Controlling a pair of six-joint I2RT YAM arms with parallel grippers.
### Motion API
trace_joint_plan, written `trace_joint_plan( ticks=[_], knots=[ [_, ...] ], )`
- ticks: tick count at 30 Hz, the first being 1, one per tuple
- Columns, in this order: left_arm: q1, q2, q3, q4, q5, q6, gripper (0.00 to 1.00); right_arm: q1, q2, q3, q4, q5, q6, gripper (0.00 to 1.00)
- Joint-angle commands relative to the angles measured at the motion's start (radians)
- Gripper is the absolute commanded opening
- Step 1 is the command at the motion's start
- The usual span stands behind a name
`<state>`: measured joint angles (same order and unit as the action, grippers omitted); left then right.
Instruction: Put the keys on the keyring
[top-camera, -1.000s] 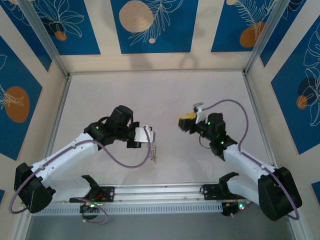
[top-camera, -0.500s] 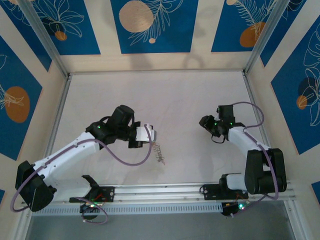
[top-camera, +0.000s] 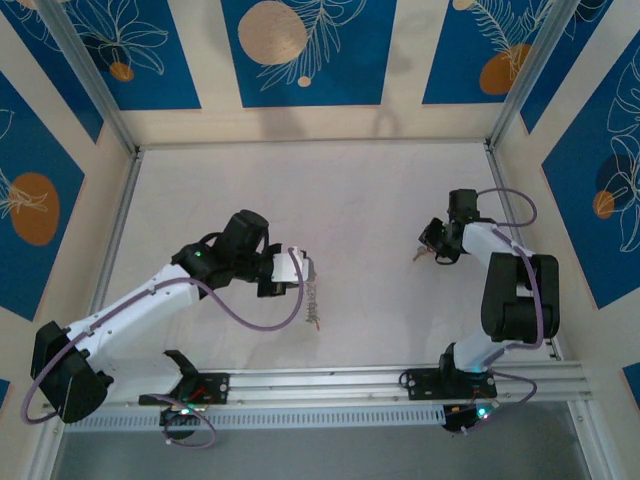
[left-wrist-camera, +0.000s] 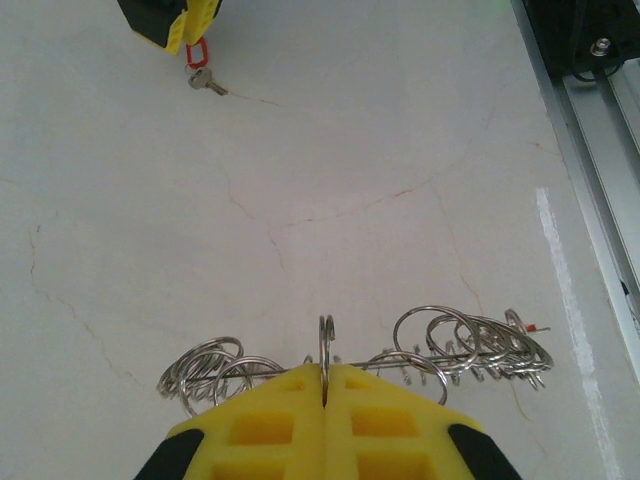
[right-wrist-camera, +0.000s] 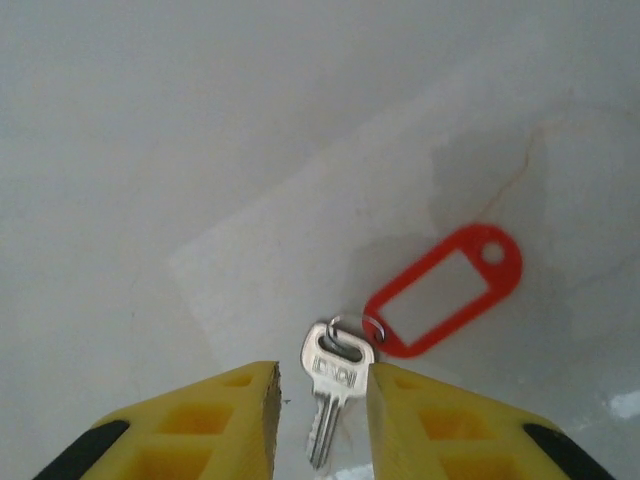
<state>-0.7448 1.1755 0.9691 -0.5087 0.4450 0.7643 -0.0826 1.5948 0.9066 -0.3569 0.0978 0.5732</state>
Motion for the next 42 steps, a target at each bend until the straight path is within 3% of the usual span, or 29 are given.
trace_joint_plan(
  ticks=[1,8,12,23,25,33,36,42],
  knots=[
    [-0.008,0.009,0.020,0.009,0.059,-0.006,0.00,-0.017,0.073,0.068,-0.056,-0.004,-0.028,0.32],
    [-0.009,0.010,0.023,-0.009,0.049,-0.001,0.00,0.012,0.210,0.203,-0.154,-0.028,-0.052,0.37],
    [-0.009,0.001,0.013,-0.002,0.029,0.004,0.00,0.037,0.216,0.182,-0.146,-0.132,-0.016,0.37],
    [-0.009,-0.006,0.010,-0.011,0.032,0.007,0.00,0.285,0.183,0.151,-0.046,-0.247,0.043,0.38],
    [-0.009,-0.010,0.003,-0.003,0.031,0.006,0.00,0.303,0.148,0.149,-0.053,-0.208,0.043,0.39],
    [-0.010,-0.001,0.010,-0.010,0.043,0.006,0.00,0.207,0.018,0.140,-0.184,0.231,0.039,0.42],
    [-0.010,0.003,0.014,-0.010,0.044,0.001,0.00,0.172,0.076,0.193,-0.252,0.276,-0.001,0.42],
    [-0.010,-0.004,0.010,-0.009,0.038,-0.003,0.00,0.147,0.212,0.290,-0.348,0.222,-0.042,0.43]
  ],
)
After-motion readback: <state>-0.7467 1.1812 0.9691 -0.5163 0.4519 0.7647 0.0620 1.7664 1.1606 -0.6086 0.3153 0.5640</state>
